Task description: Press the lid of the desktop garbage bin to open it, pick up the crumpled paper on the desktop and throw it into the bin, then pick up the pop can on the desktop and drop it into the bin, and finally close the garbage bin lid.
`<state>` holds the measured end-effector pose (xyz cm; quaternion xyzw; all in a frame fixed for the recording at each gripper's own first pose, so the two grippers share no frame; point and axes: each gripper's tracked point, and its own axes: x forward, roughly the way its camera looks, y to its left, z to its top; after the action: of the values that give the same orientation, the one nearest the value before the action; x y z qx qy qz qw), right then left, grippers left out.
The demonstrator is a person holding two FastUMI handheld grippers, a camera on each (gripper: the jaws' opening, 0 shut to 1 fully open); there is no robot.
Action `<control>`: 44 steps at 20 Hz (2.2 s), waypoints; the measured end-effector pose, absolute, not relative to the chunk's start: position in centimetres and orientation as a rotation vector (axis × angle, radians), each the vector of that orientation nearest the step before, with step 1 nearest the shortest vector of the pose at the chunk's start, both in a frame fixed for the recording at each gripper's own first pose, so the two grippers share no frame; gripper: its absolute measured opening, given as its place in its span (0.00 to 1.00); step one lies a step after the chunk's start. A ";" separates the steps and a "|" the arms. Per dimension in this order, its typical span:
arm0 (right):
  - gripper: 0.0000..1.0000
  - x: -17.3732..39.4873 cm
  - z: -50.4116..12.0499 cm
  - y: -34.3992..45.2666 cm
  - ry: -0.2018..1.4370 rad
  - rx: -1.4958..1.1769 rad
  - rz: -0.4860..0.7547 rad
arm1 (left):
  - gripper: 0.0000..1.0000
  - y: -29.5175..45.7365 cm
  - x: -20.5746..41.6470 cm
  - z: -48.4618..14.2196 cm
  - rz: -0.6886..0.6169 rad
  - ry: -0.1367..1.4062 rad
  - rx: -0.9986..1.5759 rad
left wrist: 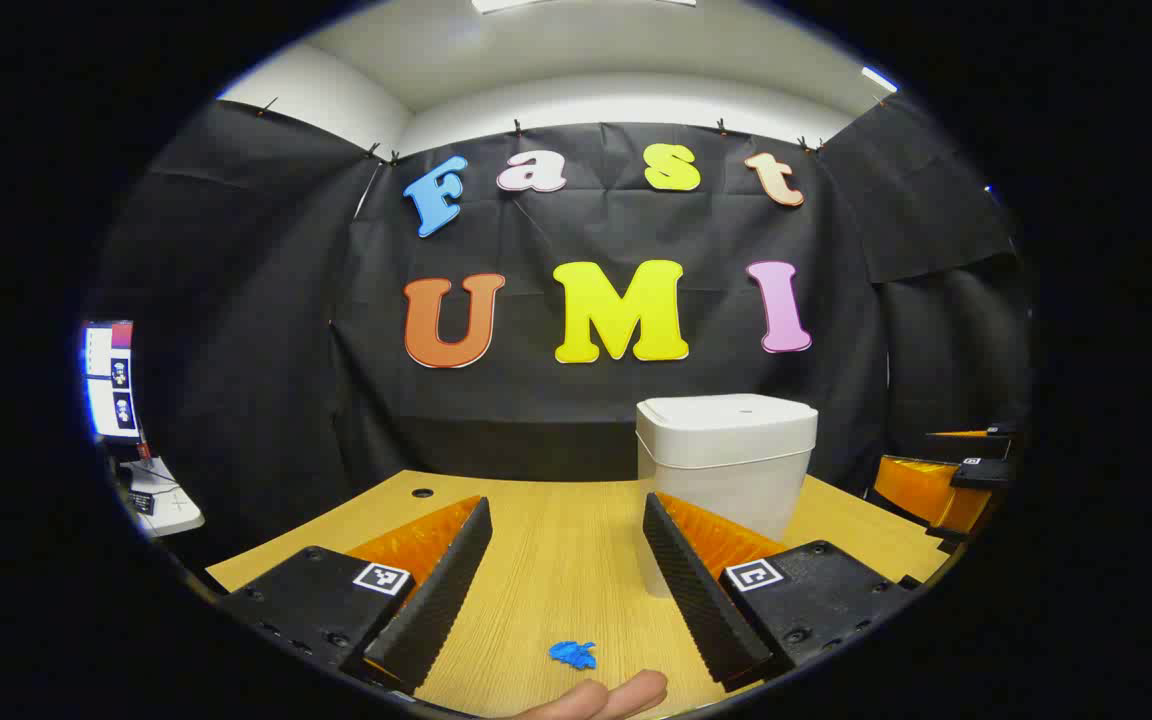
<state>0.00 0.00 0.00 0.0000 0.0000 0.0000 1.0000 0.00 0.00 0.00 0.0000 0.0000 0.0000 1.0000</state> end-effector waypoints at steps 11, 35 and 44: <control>0.95 0.7 -1.0 -0.1 0.022 -0.012 -0.015 | 0.98 -0.1 0.4 -0.7 -0.010 0.023 -0.003; 0.97 2.9 3.8 -0.6 -0.084 -0.044 -0.069 | 0.98 0.5 1.6 -2.2 -0.013 0.072 -0.030; 0.50 8.7 7.4 2.5 -0.103 -0.059 0.010 | 0.98 1.0 2.0 -2.6 -0.011 0.088 -0.039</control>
<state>8.75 2.55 7.39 -0.0296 -0.0515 0.0051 0.9982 2.02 0.96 -2.58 -0.0194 0.0439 -0.0056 0.9988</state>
